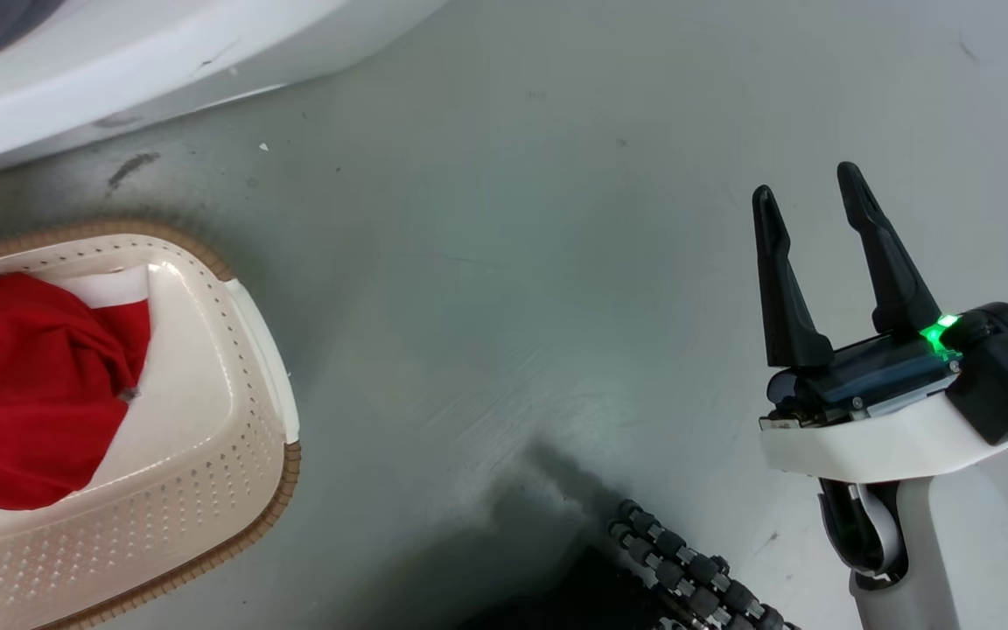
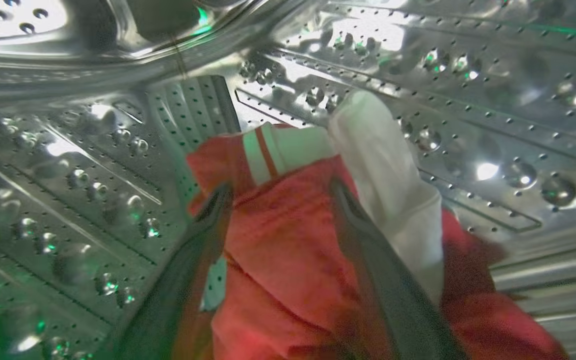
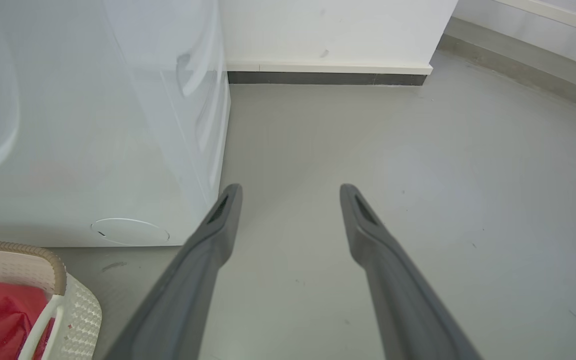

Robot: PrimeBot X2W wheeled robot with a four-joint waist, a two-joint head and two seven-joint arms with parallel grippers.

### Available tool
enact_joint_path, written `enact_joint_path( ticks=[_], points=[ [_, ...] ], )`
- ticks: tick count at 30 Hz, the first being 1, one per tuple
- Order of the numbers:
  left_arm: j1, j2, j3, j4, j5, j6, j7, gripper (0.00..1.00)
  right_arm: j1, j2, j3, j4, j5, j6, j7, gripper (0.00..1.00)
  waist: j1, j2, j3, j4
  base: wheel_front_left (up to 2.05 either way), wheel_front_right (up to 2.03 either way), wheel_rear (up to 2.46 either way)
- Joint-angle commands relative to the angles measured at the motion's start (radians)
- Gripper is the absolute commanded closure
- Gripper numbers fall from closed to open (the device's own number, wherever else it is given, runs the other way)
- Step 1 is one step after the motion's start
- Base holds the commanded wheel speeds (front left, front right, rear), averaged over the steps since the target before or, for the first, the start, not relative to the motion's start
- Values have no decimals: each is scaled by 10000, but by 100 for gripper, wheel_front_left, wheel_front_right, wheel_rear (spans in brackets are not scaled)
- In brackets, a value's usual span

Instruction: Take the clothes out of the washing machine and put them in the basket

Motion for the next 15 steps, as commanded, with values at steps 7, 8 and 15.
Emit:
enact_joint_path(
  ticks=[7,8,15],
  points=[
    [-816,-195,-902,934,-103,10,488,0,255,33,-43,-206,176,-10,-24,0,-2,0,310,-38,0,0,0],
    [-851,-194,-1011,1078,-108,10,541,0,305,31,-51,-236,193,-10,-24,0,-2,0,326,-41,0,0,0],
    [-953,-379,-1818,1625,-368,-4,869,0,444,31,-72,-271,186,-10,-24,0,-2,0,409,-16,0,0,0]
  ],
)
